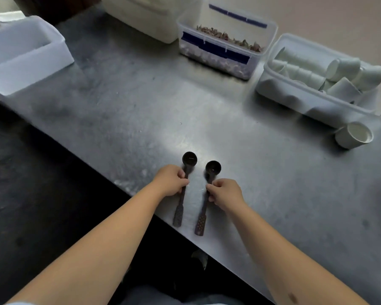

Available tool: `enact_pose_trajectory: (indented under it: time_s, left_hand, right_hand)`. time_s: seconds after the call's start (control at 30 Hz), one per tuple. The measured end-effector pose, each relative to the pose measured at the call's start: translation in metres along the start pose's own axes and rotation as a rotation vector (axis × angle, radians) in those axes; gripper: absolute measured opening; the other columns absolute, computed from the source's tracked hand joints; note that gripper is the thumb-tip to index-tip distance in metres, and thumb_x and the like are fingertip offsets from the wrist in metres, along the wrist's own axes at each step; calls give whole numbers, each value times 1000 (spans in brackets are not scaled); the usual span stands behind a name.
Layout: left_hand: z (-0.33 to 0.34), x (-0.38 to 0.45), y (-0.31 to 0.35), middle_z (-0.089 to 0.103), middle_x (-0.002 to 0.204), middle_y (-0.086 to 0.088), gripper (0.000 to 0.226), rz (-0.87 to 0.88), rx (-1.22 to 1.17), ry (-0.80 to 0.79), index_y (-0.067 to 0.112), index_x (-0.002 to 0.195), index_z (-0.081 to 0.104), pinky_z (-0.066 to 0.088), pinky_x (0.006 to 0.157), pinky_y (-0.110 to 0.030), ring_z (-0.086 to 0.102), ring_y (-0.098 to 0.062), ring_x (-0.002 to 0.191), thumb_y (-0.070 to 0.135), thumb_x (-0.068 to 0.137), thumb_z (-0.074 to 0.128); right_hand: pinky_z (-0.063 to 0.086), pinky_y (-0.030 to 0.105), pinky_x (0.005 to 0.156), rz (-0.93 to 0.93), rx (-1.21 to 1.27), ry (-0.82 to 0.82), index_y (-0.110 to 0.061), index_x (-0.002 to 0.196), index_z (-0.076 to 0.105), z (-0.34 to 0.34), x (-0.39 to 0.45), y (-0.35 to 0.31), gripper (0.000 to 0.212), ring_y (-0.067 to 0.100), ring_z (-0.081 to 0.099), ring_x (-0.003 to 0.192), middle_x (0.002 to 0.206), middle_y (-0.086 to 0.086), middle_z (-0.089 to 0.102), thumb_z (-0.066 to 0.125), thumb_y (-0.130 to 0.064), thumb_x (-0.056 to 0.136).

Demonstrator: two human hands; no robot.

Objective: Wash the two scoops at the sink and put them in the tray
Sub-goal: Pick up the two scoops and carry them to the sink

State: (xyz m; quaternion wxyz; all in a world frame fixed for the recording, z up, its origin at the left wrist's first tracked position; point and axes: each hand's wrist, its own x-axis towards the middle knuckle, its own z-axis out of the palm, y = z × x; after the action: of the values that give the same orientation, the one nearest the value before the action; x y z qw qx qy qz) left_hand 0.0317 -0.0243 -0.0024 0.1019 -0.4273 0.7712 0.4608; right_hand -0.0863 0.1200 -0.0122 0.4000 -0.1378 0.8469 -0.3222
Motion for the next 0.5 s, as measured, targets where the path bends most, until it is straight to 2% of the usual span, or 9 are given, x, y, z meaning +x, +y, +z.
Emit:
enact_pose_trajectory:
  time_s: [0.13, 0.27, 0.4, 0.5]
  left_hand:
    - [-28, -35, -32, 59, 56, -7, 19, -48, -269, -1, 12, 67, 55, 42, 44, -20, 55, -18, 53, 13, 84, 64]
    - [-66, -82, -73, 63, 64, 1, 8, -132, -482, 81, 18, 78, 58, 44, 45, -17, 60, -10, 53, 17, 84, 64]
    - [-114, -137, -115, 66, 65, 2, 11, -173, -581, 179, 19, 74, 61, 45, 49, -22, 62, -9, 56, 19, 85, 63]
    - [-146, -178, -146, 67, 68, -1, 11, -218, -668, 247, 18, 75, 62, 44, 47, -22, 60, -12, 58, 16, 86, 60]
  right_hand:
    - [39, 34, 60, -76, 80, -97, 8, 69, 63, 16, -23, -26, 28, 19, 49, 56, 55, 7, 56, 67, -16, 83]
    - [37, 29, 52, -129, 79, -231, -4, 63, 65, 49, -53, -66, 25, 21, 50, 61, 62, 10, 56, 67, -13, 86]
    - [34, 33, 57, -216, 5, -374, 10, 76, 65, 98, -86, -115, 26, 22, 49, 62, 66, 15, 53, 66, -11, 90]
    - [36, 23, 51, -273, -34, -472, 8, 83, 69, 142, -112, -150, 21, 20, 49, 59, 62, 13, 55, 64, -10, 92]
